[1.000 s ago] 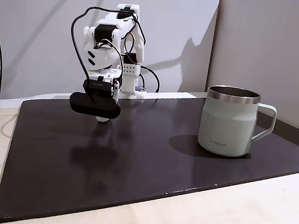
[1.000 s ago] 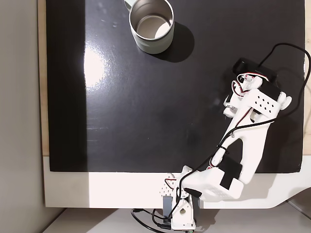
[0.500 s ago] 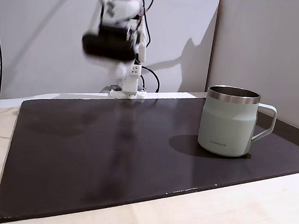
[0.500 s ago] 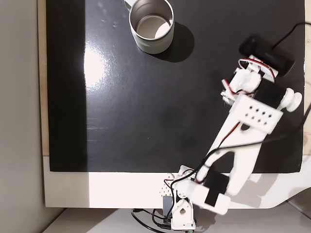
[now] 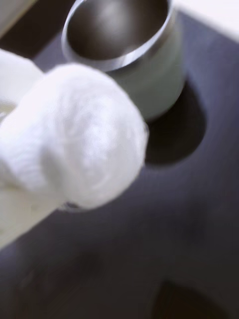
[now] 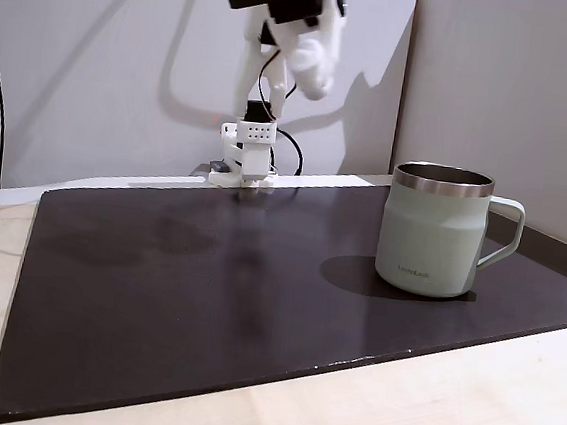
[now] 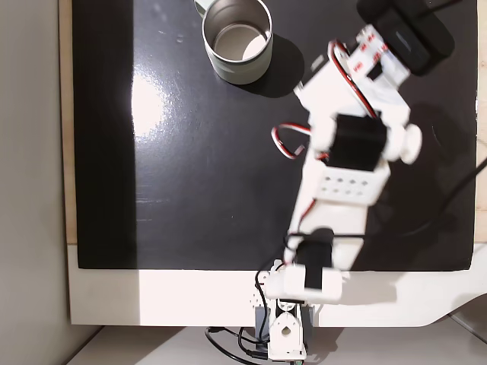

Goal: Grasp a gauze and put it in the cup.

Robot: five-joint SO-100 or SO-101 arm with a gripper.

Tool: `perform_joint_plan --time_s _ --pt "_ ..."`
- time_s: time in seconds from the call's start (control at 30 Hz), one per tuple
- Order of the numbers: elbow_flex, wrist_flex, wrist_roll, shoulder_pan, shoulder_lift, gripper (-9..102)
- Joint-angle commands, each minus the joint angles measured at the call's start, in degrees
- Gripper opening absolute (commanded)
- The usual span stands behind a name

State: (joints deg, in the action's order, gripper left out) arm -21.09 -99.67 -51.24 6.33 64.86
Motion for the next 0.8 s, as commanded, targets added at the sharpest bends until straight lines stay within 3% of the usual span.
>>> perform_joint_plan --time_s 0.0,0.17,0.53,0.77 --pt "14.7 -0.1 6.0 -2.1 -6.2 0" --pt "24.6 1.8 12.6 -5.0 -14.9 0" --pt "26.0 17.8 31.1 -11.8 -23.0 0" --pt "29.8 20.9 38.3 -15.7 -28.5 0"
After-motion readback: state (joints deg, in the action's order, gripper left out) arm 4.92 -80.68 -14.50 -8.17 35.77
